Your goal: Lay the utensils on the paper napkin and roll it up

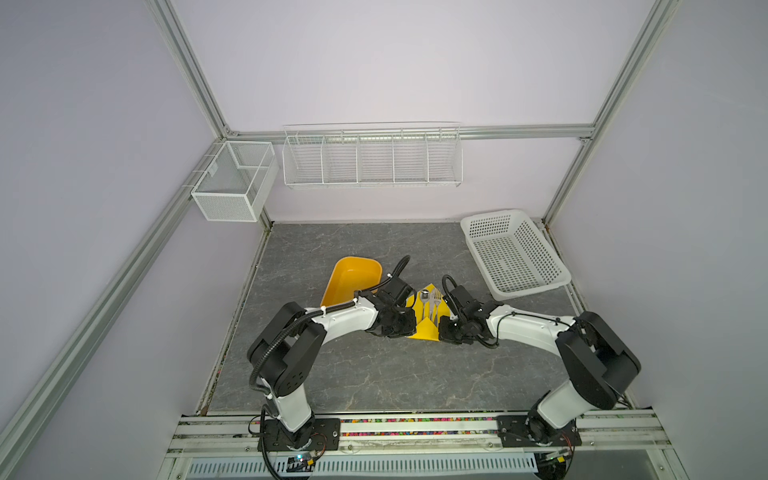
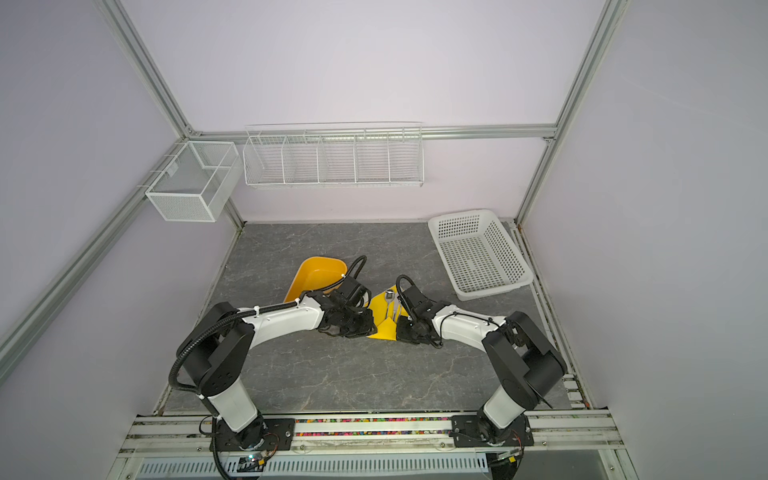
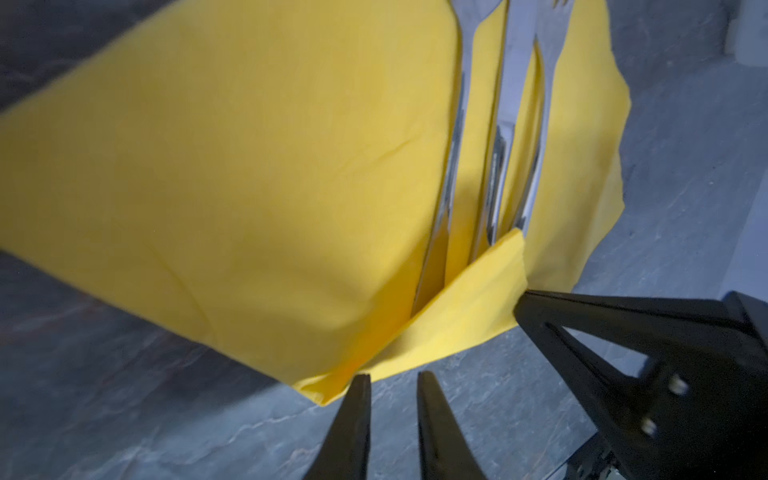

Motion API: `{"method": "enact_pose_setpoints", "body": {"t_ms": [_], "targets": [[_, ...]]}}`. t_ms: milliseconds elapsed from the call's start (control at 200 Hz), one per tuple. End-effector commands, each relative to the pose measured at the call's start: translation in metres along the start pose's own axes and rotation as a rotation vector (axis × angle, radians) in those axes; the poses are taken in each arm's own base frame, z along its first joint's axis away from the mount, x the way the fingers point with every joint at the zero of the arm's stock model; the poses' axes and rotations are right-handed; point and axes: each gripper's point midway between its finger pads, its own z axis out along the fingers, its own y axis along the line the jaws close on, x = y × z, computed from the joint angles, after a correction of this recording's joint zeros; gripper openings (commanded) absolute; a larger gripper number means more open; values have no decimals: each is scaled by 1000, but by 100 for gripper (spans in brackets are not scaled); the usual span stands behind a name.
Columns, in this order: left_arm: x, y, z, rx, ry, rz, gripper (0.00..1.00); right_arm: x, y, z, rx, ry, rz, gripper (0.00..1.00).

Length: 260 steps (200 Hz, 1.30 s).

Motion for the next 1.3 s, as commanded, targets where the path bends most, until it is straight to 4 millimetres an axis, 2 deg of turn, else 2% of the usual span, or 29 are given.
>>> {"method": "enact_pose_setpoints", "body": {"t_ms": [0, 55, 180, 285, 535, 670, 805, 925, 1095, 1170, 1295], "targets": [[-2, 9, -9, -51, -16, 5, 21, 9, -27, 6, 118, 43, -29, 10], [0, 12, -8, -57, -18, -4, 20, 9, -26, 6, 113, 44, -30, 10], [2, -4, -6, 39, -5, -10, 20, 10, -24, 8, 103, 51, -25, 10], [5, -6, 2, 67, 22, -19, 20, 10, -26, 9, 112, 53, -24, 10], [5, 26, 13, -72, 10, -63, 19, 8, -26, 7, 115, 49, -23, 10], [12, 38, 22, -111, 42, -93, 18, 9, -27, 7, 120, 52, -24, 10], [13, 42, 16, -132, 27, -95, 18, 8, -28, 6, 126, 50, -26, 10], [4, 31, 2, -107, -13, -77, 19, 6, -24, 4, 113, 47, -35, 10], [-13, -2, -19, -9, -66, -28, 20, 2, -19, 0, 96, 35, -49, 11], [-15, -13, -20, 17, -58, -3, 20, 1, -18, -1, 94, 33, -49, 11], [-11, -34, -10, 71, -10, 44, 17, 1, -19, -1, 95, 32, -43, 11]]}}
